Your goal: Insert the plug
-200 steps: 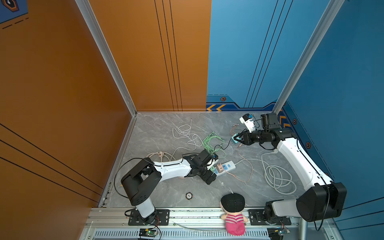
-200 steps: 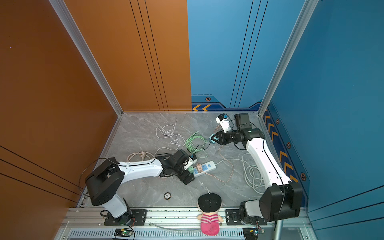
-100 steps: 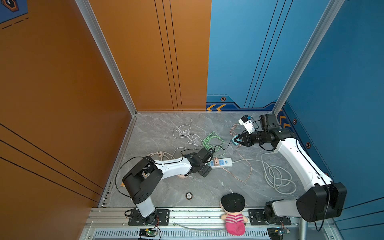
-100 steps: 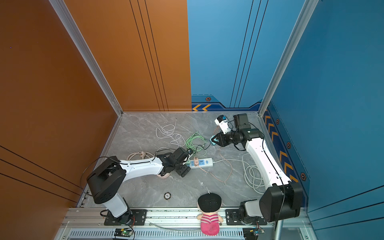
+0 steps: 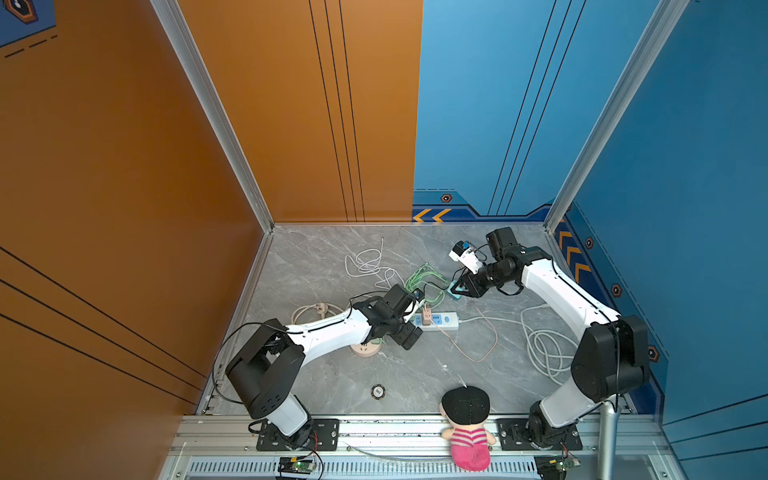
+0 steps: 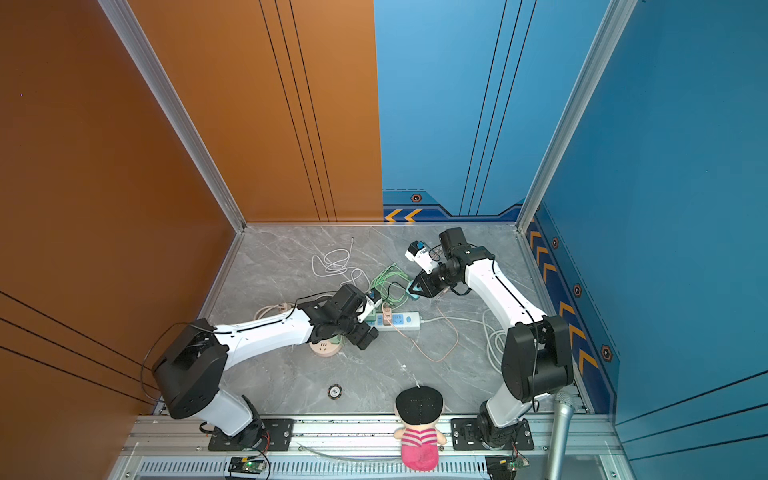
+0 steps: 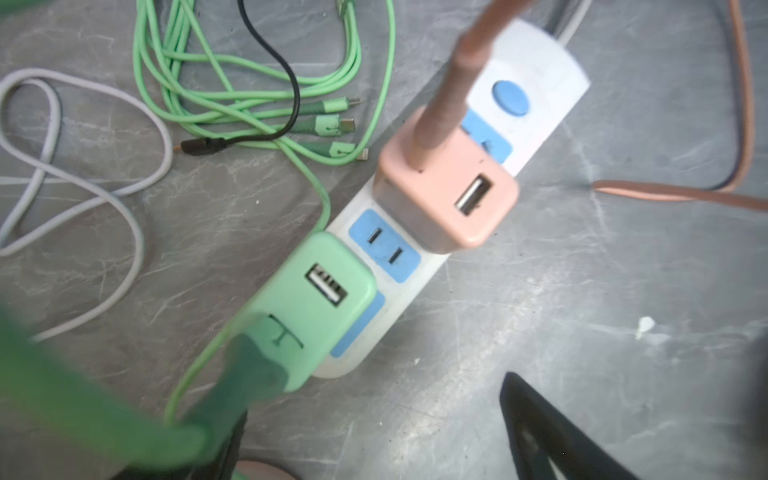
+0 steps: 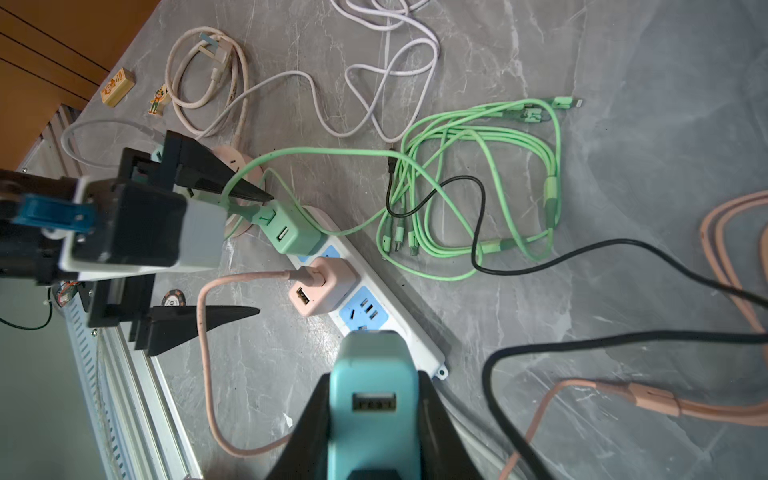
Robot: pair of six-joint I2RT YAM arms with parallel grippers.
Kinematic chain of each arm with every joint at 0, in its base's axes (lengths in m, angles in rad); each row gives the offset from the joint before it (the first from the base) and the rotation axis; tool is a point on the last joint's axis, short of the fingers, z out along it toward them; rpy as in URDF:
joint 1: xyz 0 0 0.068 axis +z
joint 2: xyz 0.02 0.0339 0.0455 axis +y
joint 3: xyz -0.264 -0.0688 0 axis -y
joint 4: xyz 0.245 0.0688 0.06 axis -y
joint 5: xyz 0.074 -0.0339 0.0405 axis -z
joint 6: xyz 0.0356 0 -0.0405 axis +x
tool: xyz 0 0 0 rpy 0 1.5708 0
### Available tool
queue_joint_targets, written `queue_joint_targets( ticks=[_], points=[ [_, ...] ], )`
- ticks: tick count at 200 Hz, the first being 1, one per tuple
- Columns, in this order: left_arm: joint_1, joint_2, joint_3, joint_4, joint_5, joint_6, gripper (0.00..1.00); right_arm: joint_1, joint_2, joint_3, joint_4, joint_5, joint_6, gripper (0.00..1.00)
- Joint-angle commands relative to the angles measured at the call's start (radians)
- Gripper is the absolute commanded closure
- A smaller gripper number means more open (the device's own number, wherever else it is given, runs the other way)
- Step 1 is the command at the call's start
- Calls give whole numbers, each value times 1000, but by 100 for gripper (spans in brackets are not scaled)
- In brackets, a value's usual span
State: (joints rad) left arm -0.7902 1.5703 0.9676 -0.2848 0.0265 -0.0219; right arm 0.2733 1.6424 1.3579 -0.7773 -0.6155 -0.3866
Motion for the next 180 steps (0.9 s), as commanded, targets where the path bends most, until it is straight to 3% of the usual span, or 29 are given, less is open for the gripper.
queue_joint_targets(
  ticks=[1, 50, 100, 180],
  points=[
    [4, -68, 32, -77, 108, -26, 4, 32, 33, 34, -22, 13, -101, 100],
    [28, -239, 90, -198, 174, -34, 4, 44, 21, -27, 49, -24, -193, 100],
    [115, -386, 129, -200, 200, -45, 4, 109, 67, -63, 68, 89, -298, 100],
    [198, -405, 140, -200, 232, -43, 2, 88, 137, -101, 119, 36, -390, 100]
  ],
)
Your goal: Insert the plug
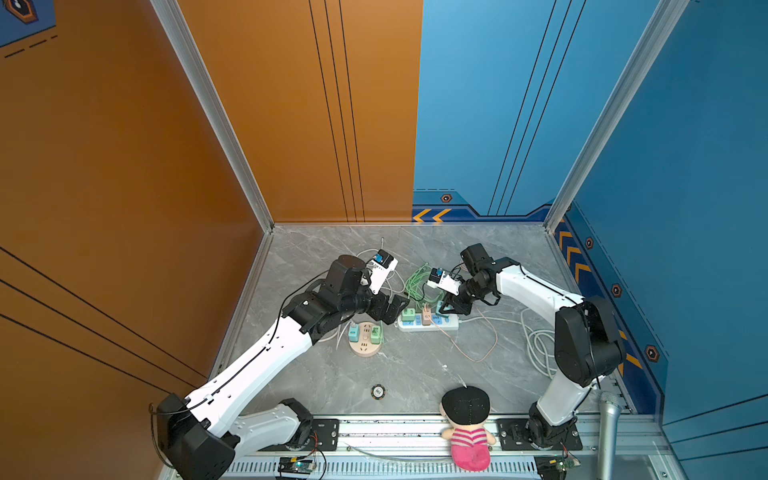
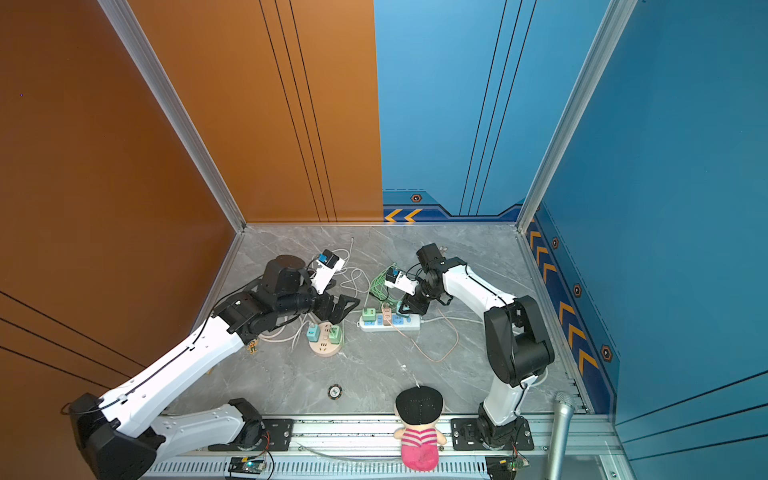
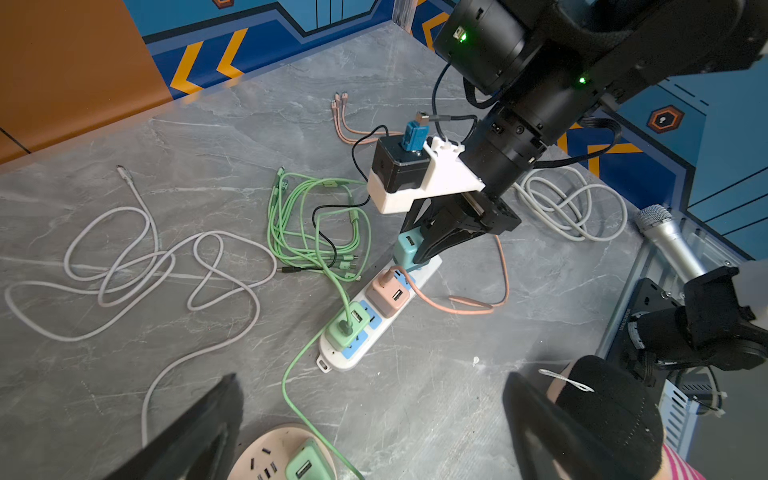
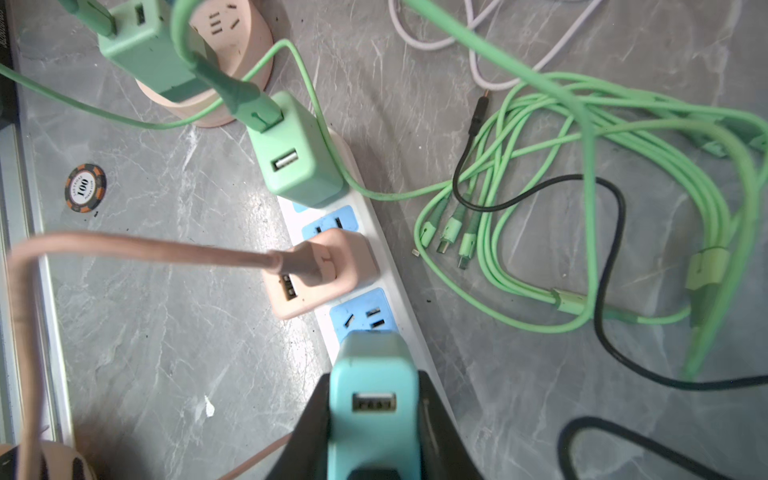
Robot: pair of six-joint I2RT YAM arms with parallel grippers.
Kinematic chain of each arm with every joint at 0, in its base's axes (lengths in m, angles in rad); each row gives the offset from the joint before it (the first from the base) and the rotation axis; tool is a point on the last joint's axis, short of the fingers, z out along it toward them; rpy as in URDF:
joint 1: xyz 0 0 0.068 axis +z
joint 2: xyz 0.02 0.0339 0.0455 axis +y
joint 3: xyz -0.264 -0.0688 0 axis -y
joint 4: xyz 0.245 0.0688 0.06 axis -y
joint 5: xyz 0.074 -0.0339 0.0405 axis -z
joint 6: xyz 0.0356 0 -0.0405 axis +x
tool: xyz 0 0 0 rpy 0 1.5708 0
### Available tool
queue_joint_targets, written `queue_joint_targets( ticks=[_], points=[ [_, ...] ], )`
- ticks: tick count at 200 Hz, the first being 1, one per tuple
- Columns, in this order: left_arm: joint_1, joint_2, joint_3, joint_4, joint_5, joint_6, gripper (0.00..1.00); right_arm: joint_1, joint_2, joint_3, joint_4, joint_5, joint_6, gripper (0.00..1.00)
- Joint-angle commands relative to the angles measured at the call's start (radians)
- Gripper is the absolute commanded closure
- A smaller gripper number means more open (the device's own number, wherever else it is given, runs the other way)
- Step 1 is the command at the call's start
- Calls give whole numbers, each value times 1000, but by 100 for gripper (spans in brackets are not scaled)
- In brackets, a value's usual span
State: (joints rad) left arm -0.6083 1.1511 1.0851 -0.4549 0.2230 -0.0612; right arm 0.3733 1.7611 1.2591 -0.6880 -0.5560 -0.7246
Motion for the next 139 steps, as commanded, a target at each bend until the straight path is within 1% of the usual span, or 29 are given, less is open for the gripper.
queue_joint_targets(
  ticks=[1, 20, 32, 51, 76, 139],
  points=[
    [17, 15, 23, -30, 37, -4, 2, -12, 19, -3, 30, -24, -53, 100],
    [26, 36, 35, -30, 41, 2, 2, -11, 16, -12, 55, -40, -65, 100],
    [30, 50, 41, -30, 43, 4, 2, -11, 11, -25, 74, -30, -77, 100],
    [37, 69, 51, -30, 50, 9, 2, -8, 14, -32, 71, -12, -93, 100],
    [47, 88, 63, -30, 57, 14, 2, -1, 17, -39, 73, -29, -110, 100],
    [68, 97, 63, -30, 71, 14, 2, 17, 3, -53, 73, -38, -149, 100]
  ],
)
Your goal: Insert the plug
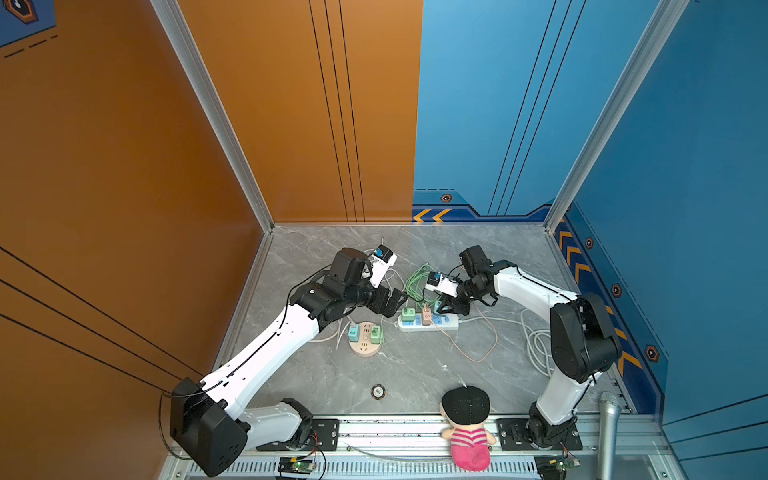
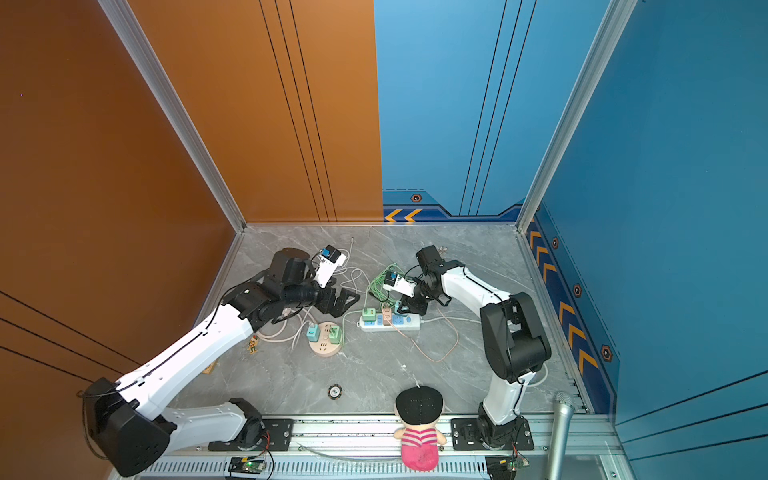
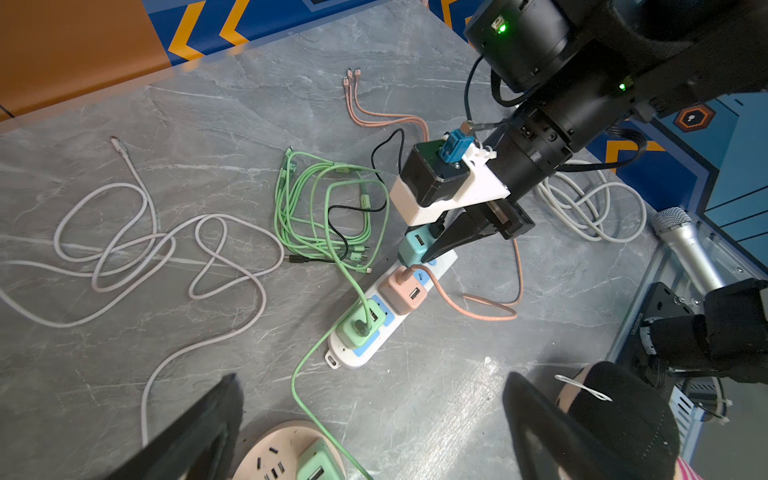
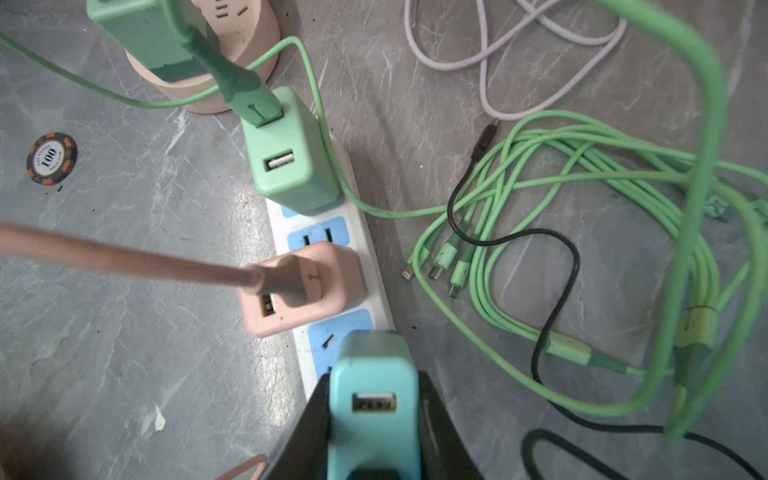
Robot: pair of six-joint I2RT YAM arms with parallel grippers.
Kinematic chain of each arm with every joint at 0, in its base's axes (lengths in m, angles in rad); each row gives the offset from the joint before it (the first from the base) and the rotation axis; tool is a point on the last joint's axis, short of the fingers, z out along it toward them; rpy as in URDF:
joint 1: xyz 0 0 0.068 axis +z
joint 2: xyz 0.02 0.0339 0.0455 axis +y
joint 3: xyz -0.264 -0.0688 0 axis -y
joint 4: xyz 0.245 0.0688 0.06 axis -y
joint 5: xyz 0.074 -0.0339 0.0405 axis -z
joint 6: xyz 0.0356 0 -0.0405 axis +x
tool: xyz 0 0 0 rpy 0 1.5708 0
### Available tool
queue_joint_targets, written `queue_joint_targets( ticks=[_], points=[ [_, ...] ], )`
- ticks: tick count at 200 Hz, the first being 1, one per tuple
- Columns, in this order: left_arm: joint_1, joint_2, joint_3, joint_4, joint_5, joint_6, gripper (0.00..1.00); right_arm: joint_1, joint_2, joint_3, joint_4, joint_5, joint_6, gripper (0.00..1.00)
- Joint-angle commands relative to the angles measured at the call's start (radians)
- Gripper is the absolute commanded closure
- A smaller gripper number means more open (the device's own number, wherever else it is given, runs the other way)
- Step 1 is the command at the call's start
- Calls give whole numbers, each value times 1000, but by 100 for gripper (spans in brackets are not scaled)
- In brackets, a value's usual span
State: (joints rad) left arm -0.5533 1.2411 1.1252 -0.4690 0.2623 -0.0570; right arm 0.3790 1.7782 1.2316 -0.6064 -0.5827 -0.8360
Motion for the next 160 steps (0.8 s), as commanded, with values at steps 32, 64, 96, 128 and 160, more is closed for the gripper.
queue_joint_targets(
  ticks=[32, 64, 96, 128, 160],
  points=[
    [20, 2, 17, -16, 30, 10, 2, 20, -7, -27, -9, -7, -43, 100],
    [27, -4, 14, -16, 33, 10, 2, 39, 4, -29, -8, 3, -50, 100],
    [32, -9, 8, -16, 36, 7, 2, 41, 6, -29, -11, -1, -52, 100],
    [35, -13, 1, -16, 38, 5, 2, 42, 8, -33, -24, 25, -68, 100],
    [37, -12, 5, -16, 43, 6, 2, 58, 23, -34, -55, 115, -104, 100]
  ],
)
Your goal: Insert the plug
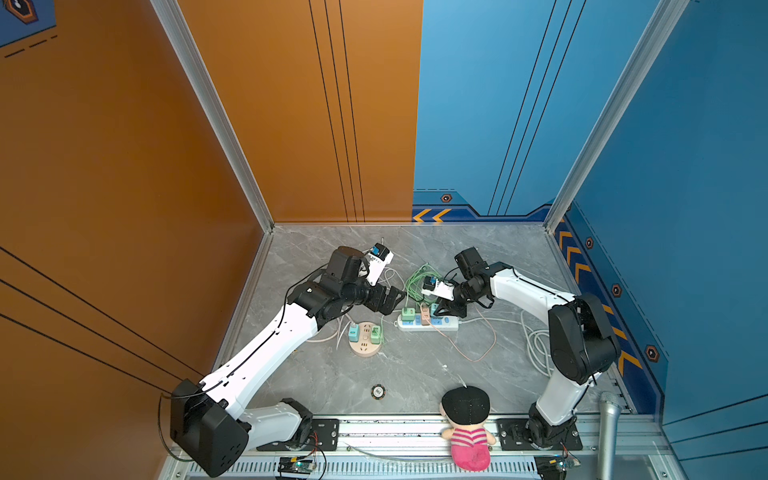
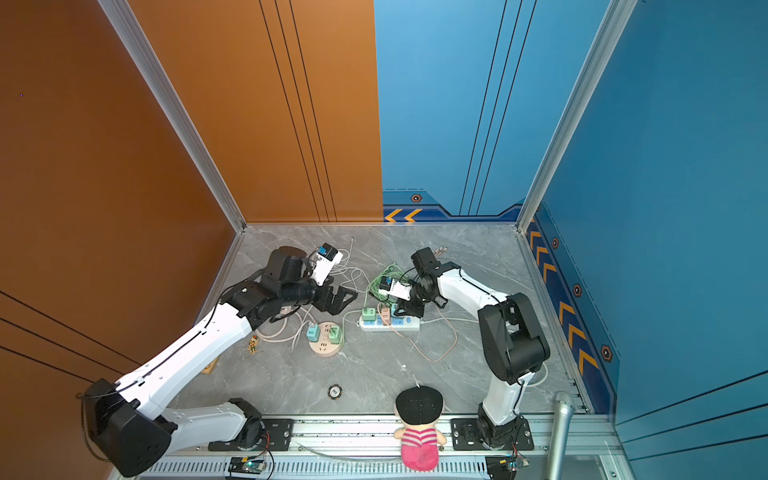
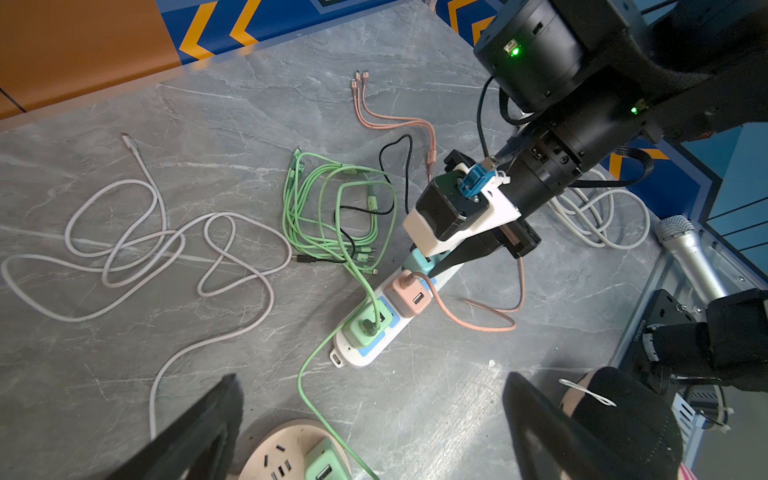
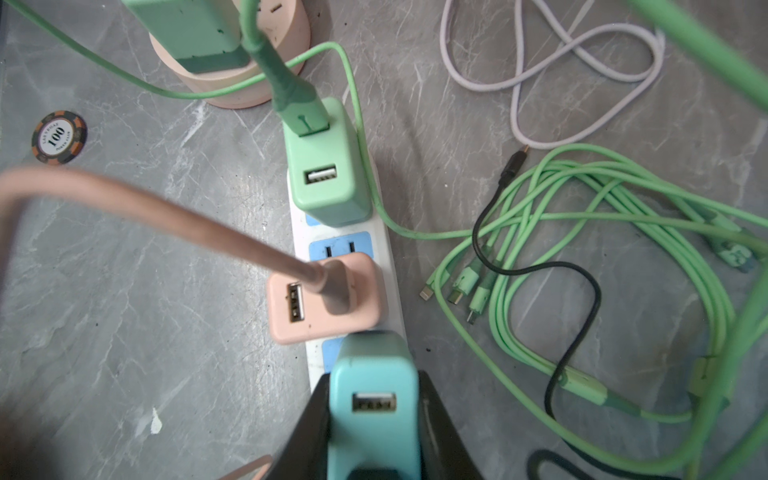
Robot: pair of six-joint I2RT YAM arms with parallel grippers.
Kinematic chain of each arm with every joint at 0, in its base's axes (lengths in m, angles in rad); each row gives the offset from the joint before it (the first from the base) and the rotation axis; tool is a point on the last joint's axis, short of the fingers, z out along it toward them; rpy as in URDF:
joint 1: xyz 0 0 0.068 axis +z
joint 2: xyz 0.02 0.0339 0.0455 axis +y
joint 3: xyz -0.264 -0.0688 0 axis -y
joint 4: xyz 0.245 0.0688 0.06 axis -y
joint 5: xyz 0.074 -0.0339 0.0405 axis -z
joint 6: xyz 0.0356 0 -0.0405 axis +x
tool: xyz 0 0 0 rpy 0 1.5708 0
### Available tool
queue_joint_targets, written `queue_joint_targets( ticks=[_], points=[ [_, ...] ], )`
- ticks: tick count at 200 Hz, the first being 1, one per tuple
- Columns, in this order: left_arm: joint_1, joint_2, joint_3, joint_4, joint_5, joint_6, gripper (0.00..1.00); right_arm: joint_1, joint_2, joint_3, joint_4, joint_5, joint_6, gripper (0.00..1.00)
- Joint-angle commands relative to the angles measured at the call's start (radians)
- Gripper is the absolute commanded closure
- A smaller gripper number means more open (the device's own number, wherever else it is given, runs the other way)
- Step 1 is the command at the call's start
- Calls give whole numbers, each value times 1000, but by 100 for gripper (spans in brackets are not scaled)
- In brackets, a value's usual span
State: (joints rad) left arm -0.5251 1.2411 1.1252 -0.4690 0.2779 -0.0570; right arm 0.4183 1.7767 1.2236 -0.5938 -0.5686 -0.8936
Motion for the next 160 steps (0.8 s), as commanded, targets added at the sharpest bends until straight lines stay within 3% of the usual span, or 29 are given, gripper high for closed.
queue_joint_targets(
  ticks=[1, 144, 160],
  points=[
    [9, -11, 4, -16, 28, 6, 2, 20, 26, -27, -69, 104, -46, 100],
    [-1, -5, 24, -16, 56, -3, 3, 38, 85, -82, -79, 272, -91, 100],
    [-5, 3, 28, -16, 56, -6, 4, 42, 114, -80, -104, 316, -103, 80]
  ],
)
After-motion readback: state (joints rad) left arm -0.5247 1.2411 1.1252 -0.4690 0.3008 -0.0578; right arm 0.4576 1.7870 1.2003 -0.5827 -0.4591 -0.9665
